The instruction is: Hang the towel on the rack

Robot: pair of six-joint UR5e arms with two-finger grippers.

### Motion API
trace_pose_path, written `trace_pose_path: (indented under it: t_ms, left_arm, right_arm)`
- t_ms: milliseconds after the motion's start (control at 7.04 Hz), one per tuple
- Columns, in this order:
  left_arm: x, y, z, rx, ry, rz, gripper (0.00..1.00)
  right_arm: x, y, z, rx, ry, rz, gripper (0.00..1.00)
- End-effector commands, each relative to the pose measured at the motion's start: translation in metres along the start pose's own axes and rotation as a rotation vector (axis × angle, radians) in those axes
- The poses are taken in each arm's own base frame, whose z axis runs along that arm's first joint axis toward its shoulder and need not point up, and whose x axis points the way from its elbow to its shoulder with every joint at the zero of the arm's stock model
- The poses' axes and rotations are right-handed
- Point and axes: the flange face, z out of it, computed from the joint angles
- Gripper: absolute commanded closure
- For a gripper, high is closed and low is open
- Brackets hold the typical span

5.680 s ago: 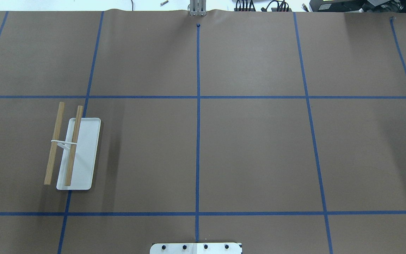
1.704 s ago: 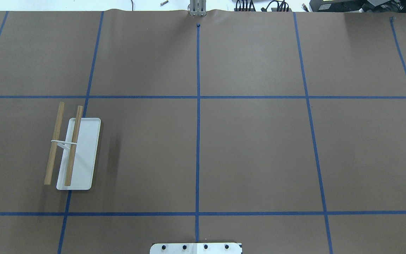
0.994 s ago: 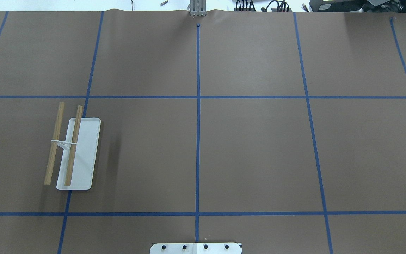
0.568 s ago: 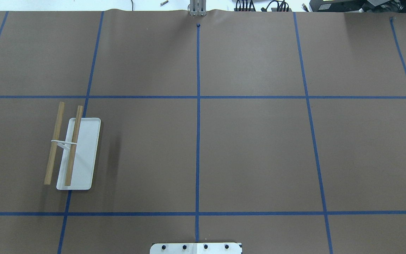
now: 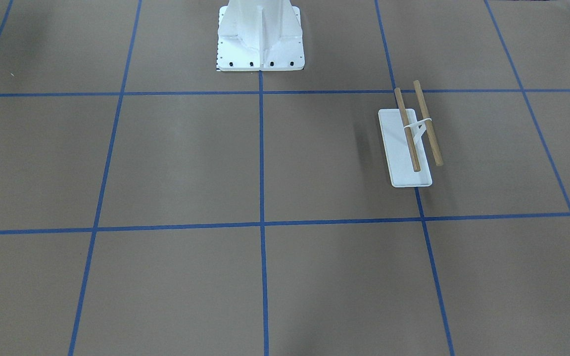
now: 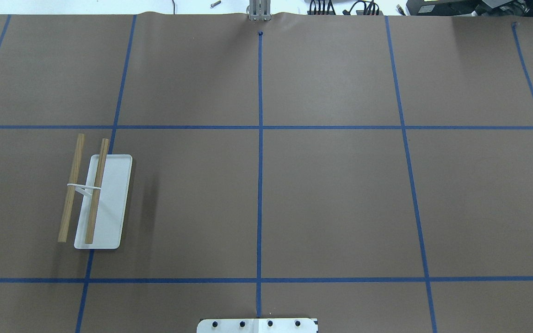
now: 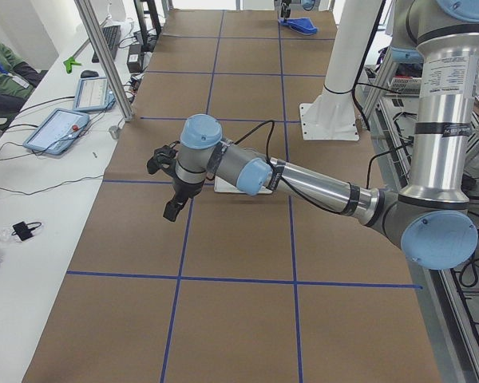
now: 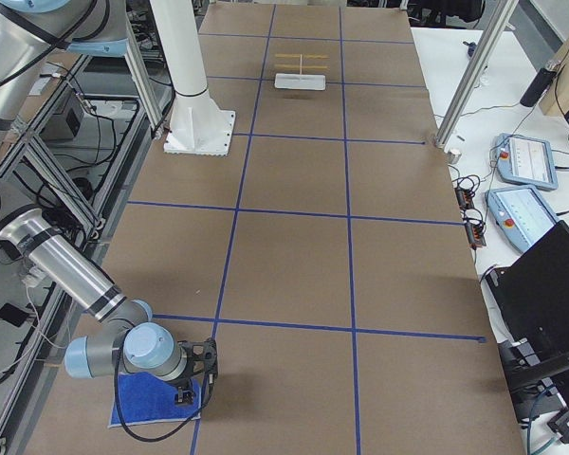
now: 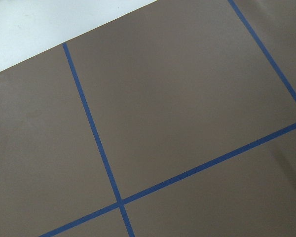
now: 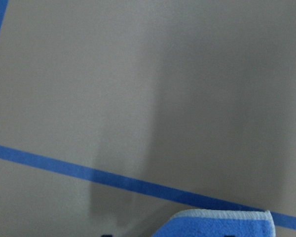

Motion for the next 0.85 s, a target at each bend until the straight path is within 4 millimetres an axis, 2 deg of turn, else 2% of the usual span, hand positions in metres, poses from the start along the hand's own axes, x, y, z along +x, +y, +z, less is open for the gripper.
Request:
trace_pose_path:
  t_ms: [0, 142, 426, 710]
  left_arm:
    - [0.0, -0.001, 0.0, 0.002, 0.0, 0.002, 0.01]
    - [0.0, -0.001, -0.001, 0.002, -0.001, 0.001, 0.01]
    - [0.0, -0.001, 0.0, 0.002, 0.0, 0.002, 0.01]
    - [0.0, -0.001, 0.0, 0.002, 0.0, 0.002, 0.01]
  right_arm:
    - [0.003, -0.002, 0.004, -0.004, -0.008, 0.013, 0.2]
    - [0.003, -0.003, 0.004, -0.003, -0.008, 0.014, 0.22]
    - [0.008, 0.006, 0.01, -0.02, -0.008, 0.023, 0.52]
    - [0.011, 0.014, 0.013, -0.029, -0.005, 0.02, 0.49]
